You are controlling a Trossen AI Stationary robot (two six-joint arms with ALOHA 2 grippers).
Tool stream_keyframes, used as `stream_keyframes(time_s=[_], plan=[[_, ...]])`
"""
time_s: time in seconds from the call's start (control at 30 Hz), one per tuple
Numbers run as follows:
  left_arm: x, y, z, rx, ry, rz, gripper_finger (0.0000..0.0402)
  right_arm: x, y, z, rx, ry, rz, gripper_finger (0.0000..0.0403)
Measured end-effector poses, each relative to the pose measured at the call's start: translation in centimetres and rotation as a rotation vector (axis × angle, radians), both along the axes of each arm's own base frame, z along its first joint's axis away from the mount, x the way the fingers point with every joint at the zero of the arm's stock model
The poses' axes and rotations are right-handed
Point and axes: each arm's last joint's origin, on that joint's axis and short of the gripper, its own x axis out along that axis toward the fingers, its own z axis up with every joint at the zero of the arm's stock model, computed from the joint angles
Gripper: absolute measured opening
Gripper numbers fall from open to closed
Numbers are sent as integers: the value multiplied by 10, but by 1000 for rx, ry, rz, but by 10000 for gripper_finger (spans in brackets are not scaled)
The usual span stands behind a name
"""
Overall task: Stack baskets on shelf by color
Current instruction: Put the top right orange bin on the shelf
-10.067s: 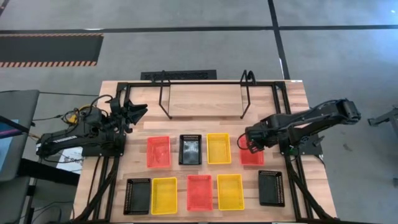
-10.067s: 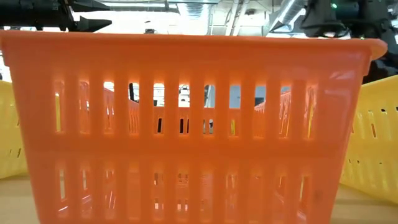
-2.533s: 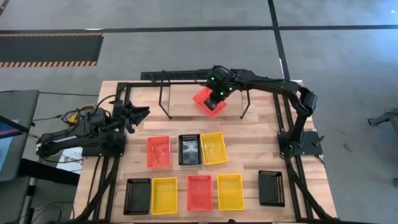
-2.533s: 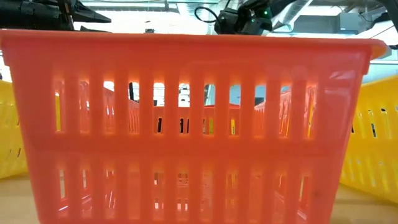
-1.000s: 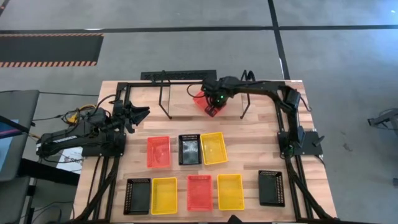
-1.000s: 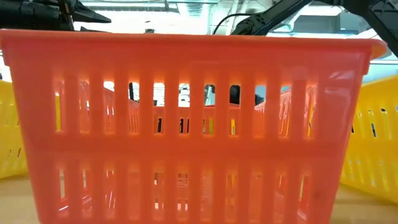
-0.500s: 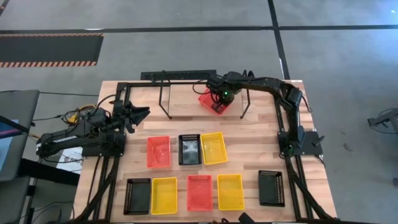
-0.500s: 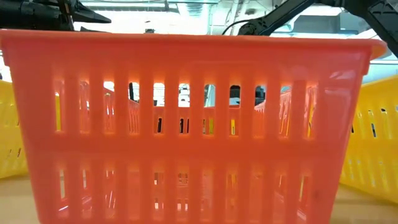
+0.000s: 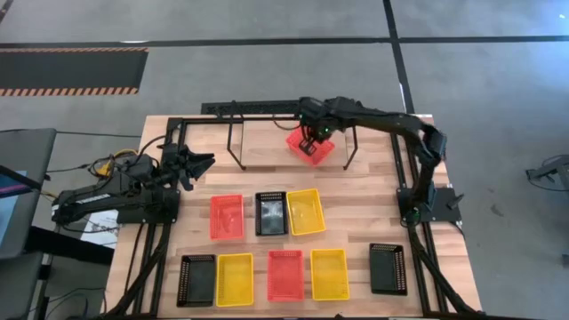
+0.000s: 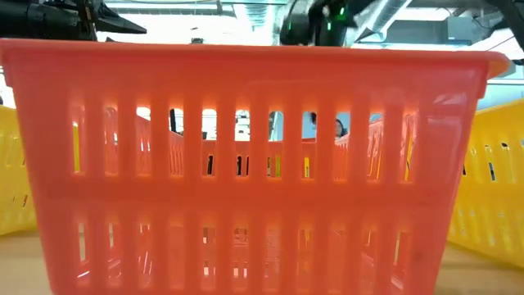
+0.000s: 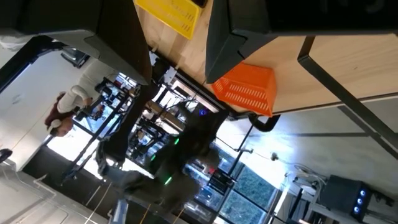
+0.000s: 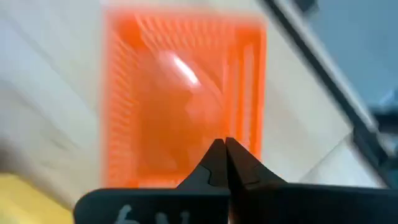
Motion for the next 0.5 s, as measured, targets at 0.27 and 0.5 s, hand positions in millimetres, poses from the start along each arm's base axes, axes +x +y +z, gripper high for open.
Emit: stream_keyframes(time_s=[0.27, 0.5], plan=[[0, 0, 0, -2, -1, 0, 140, 35, 20, 21, 191, -401, 319, 0], [0, 0, 0, -17, -7, -2, 140, 61, 29, -28, 254, -293, 393, 0]])
